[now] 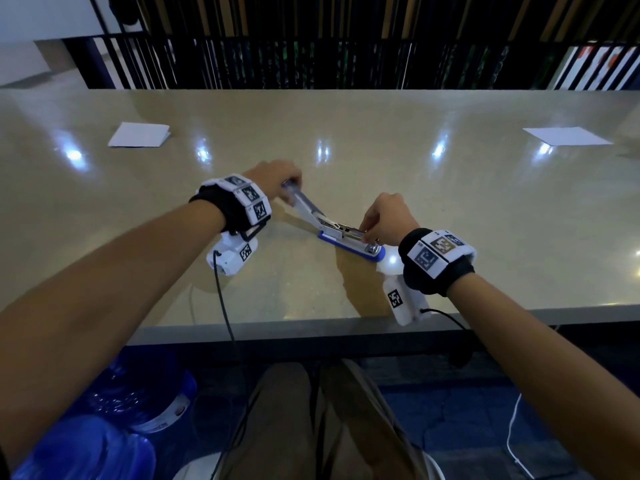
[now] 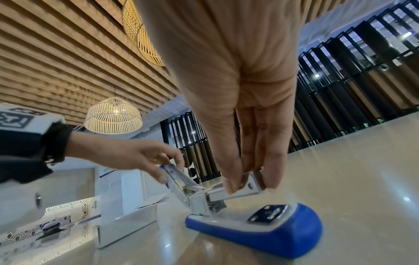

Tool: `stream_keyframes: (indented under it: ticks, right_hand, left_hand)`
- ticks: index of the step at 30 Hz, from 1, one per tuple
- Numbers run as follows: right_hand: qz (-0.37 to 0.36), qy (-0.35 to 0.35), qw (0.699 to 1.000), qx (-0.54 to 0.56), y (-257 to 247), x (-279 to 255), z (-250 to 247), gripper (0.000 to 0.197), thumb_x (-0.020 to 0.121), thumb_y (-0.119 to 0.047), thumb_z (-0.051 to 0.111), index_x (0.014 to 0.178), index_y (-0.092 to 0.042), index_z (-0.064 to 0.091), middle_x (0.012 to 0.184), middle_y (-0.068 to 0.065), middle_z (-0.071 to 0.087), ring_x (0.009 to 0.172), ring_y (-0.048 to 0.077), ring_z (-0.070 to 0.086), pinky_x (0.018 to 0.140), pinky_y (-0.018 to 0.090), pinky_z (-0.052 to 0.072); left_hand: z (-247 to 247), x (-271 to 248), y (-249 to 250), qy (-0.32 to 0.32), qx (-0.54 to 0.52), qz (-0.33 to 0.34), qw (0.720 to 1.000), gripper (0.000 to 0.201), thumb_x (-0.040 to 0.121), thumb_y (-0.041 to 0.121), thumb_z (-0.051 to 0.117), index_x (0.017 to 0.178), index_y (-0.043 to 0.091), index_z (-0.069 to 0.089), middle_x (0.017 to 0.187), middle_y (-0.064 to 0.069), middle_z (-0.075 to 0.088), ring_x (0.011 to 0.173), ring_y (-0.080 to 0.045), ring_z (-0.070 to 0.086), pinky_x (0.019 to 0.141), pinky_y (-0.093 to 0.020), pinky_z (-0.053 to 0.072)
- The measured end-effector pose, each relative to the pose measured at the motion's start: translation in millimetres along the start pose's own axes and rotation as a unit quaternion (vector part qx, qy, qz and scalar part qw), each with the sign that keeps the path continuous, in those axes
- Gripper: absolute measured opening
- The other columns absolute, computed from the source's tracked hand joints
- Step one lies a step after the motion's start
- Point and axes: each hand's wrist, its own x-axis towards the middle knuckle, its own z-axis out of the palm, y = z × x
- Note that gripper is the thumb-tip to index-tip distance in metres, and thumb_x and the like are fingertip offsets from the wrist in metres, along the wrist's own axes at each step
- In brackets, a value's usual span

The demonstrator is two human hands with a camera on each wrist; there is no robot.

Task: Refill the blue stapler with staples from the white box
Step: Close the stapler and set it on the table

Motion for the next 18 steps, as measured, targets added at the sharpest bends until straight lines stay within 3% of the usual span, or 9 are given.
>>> stream_keyframes:
  ticks: [2, 3, 5, 7, 10, 13, 16, 18]
  right_hand:
    - [-0.001, 0.008, 1.0, 0.019, 1.8, -0.5, -0.2, 0.02, 0.069, 0.002, 0.077, 0.089, 0.003, 0.074, 0.095, 0.02, 0.071, 0.071, 0.024, 0.063, 0.073, 0.027, 0.055]
    - [-0.003, 0.016, 1.0, 0.026, 3.3, -0.6, 0.5, 0.022, 0.068, 0.002, 0.078, 0.09, 0.003, 0.074, 0.095, 0.02, 0.071, 0.072, 0.024, 0.063, 0.074, 0.027, 0.056]
    - [-0.005, 0.027, 0.999, 0.047, 5.9, -2.9, 2.2, 0.029, 0.067, 0.002, 0.079, 0.095, 0.002, 0.069, 0.09, 0.021, 0.072, 0.071, 0.023, 0.063, 0.079, 0.033, 0.058]
    - [-0.004, 0.039, 0.996, 0.082, 8.5, -6.2, 3.2, 0.039, 0.065, 0.002, 0.08, 0.098, -0.004, 0.06, 0.087, 0.021, 0.072, 0.069, 0.023, 0.062, 0.076, 0.037, 0.058]
    - [-0.004, 0.053, 0.994, 0.092, 10.8, -10.6, -1.4, 0.057, 0.063, 0.001, 0.081, 0.11, -0.007, 0.051, 0.09, 0.016, 0.065, 0.072, 0.024, 0.058, 0.067, 0.033, 0.052]
    - [-0.019, 0.028, 0.996, 0.077, 11.8, -13.5, -13.8, 0.069, 0.059, -0.003, 0.085, 0.119, -0.009, 0.05, 0.094, 0.01, 0.059, 0.08, 0.025, 0.058, 0.07, 0.033, 0.05]
    - [-0.06, 0.003, 0.997, 0.04, 11.0, -15.3, -23.5, 0.052, 0.062, -0.003, 0.083, 0.11, -0.005, 0.062, 0.098, 0.014, 0.066, 0.078, 0.022, 0.062, 0.072, 0.03, 0.053]
    - [-0.082, 0.012, 0.996, 0.014, 9.6, -14.0, -25.3, 0.034, 0.067, -0.001, 0.079, 0.1, -0.001, 0.07, 0.097, 0.017, 0.072, 0.075, 0.02, 0.062, 0.074, 0.028, 0.054]
  left_hand:
    - [-14.4, 1.0, 8.9, 0.037, -0.147, 0.029, 0.988, 0.04, 0.069, 0.009, 0.078, 0.104, -0.001, 0.061, 0.1, -0.012, 0.061, 0.086, -0.024, 0.06, 0.083, -0.029, 0.05]
    - [-18.5, 1.2, 15.2, 0.051, -0.196, 0.047, 0.978, 0.044, 0.066, 0.007, 0.081, 0.104, -0.002, 0.06, 0.099, -0.009, 0.06, 0.079, -0.017, 0.06, 0.076, -0.019, 0.053]
    - [-18.4, 1.5, 32.4, 0.074, -0.238, 0.076, 0.966, 0.049, 0.063, 0.006, 0.083, 0.105, -0.003, 0.059, 0.099, -0.007, 0.06, 0.077, -0.006, 0.059, 0.068, -0.006, 0.052]
    - [-6.8, 2.0, 49.0, 0.084, -0.271, 0.087, 0.955, 0.053, 0.062, 0.007, 0.084, 0.108, -0.002, 0.059, 0.102, -0.01, 0.064, 0.085, -0.013, 0.063, 0.072, -0.01, 0.055]
    - [16.0, 1.2, 65.6, 0.054, -0.314, 0.099, 0.943, 0.052, 0.062, 0.003, 0.083, 0.108, -0.002, 0.06, 0.103, -0.017, 0.068, 0.091, -0.022, 0.068, 0.08, -0.025, 0.06]
    - [33.3, 4.3, 73.1, -0.008, -0.273, 0.129, 0.953, 0.032, 0.07, -0.005, 0.075, 0.101, -0.009, 0.065, 0.098, -0.023, 0.07, 0.081, -0.016, 0.069, 0.076, -0.014, 0.057]
    - [38.2, 7.8, 72.8, -0.013, -0.233, 0.136, 0.963, 0.024, 0.073, -0.002, 0.073, 0.096, -0.007, 0.071, 0.095, -0.021, 0.073, 0.076, 0.0, 0.065, 0.07, -0.003, 0.05]
    - [36.7, 8.7, 73.0, -0.019, -0.229, 0.136, 0.964, 0.023, 0.073, -0.001, 0.074, 0.095, -0.008, 0.071, 0.094, -0.02, 0.074, 0.075, -0.001, 0.065, 0.07, -0.003, 0.05]
